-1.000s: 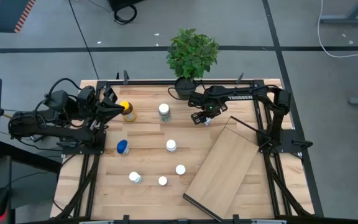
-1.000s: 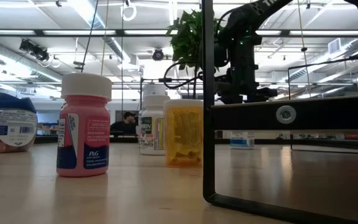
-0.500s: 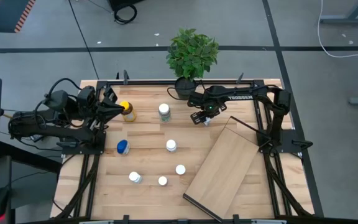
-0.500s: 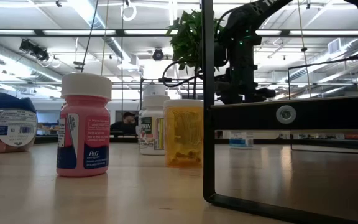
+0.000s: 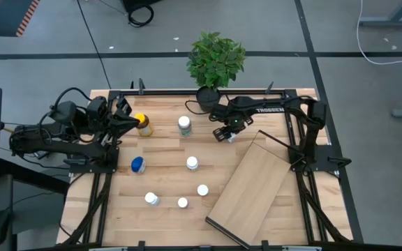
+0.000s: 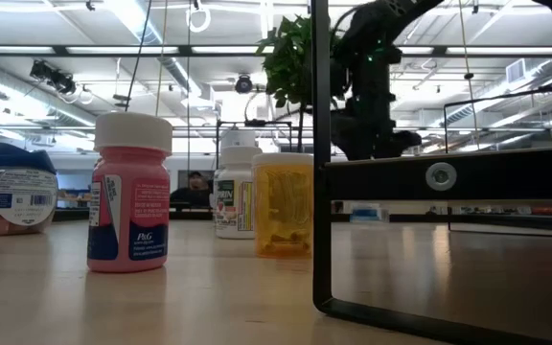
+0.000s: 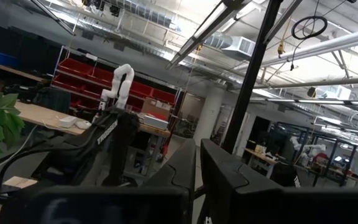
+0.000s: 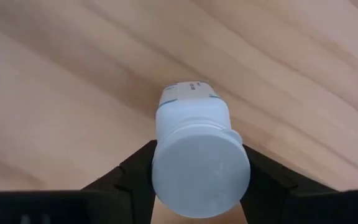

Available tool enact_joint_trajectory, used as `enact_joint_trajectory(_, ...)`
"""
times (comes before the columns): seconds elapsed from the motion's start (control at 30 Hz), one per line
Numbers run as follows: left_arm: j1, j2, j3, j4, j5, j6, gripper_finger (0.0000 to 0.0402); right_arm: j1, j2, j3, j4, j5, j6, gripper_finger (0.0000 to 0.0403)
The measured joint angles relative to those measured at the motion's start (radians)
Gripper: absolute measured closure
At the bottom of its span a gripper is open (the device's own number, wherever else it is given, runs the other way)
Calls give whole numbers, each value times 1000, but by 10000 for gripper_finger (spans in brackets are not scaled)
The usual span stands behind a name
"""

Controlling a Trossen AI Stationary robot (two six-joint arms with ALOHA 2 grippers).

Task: Pick and place medicine bottles onto shelf by color
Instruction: Put the top right white medicine bottle on the shelf

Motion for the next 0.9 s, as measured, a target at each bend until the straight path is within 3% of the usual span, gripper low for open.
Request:
enact_joint_trajectory(0.4, 0, 0, 0, 1, -2, -46, 381, 173, 0, 230, -244, -1, 24, 214)
enact_joint_trajectory(0.67, 0, 0, 0, 2, -11, -51, 377, 331, 0, 353, -416, -14, 164, 214)
enact_joint_trajectory(0.9, 9, 0, 0, 2, -68, -30, 365, 485, 0, 363, -457, -23, 357, 214)
